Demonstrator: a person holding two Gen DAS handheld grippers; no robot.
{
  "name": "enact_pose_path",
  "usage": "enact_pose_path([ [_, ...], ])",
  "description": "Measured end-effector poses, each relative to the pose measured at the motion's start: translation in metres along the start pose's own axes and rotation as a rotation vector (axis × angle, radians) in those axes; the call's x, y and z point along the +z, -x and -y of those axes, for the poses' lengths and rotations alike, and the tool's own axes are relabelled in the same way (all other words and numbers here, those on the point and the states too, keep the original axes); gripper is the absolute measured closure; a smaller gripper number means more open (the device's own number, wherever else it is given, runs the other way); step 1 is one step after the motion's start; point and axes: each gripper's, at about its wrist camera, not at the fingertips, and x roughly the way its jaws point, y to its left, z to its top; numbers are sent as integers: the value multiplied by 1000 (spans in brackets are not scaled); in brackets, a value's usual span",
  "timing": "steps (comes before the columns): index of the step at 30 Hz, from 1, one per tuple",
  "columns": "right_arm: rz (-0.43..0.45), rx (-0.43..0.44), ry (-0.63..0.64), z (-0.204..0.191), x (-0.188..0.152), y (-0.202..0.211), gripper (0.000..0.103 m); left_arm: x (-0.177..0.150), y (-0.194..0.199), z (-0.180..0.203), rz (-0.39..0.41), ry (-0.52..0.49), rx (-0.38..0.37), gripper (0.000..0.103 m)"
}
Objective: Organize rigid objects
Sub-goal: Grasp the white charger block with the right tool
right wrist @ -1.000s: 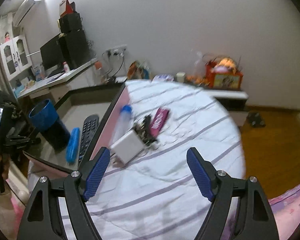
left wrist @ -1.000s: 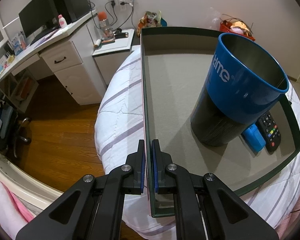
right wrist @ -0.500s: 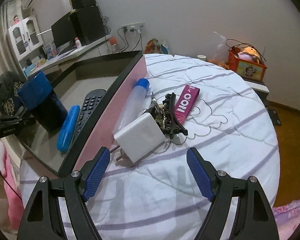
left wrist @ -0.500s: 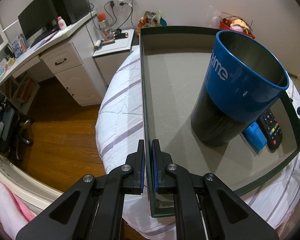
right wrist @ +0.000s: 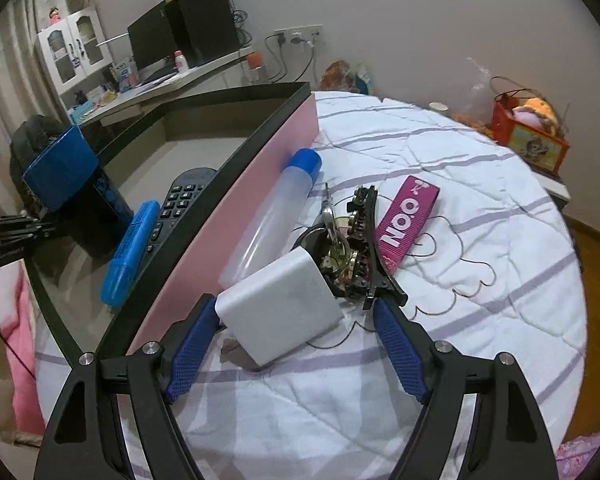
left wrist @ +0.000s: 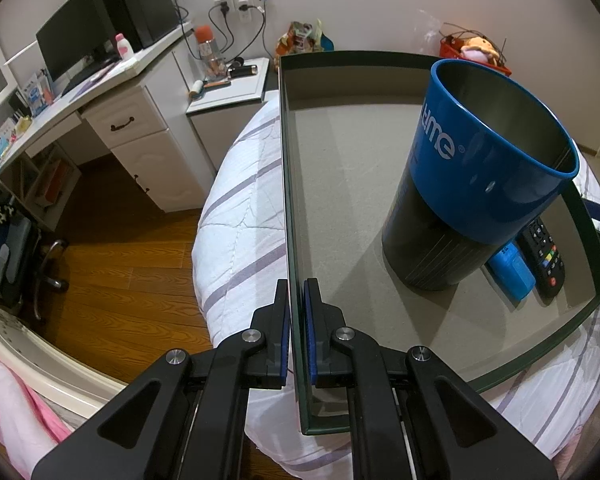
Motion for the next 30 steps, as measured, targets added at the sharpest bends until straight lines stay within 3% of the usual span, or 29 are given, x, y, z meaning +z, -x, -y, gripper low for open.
enact_pose_path([
  [3,-6,40,-5,3,0,-2,30,1,0,-1,1,0,1,97],
  [4,-1,56,-7,3,0,-2,39,0,0,-1,1,0,2,97],
  [12,-18,11,-15,-1,-8,12,39,0,0,0,0,0,1,97],
  [20,-95,-109,-39,16,-28,40,39,0,-1,-1,0,2,0,97],
  [30,-68,-110,-46,22,-32,33,37,-1,-1,-4,-1,5,-6,97],
])
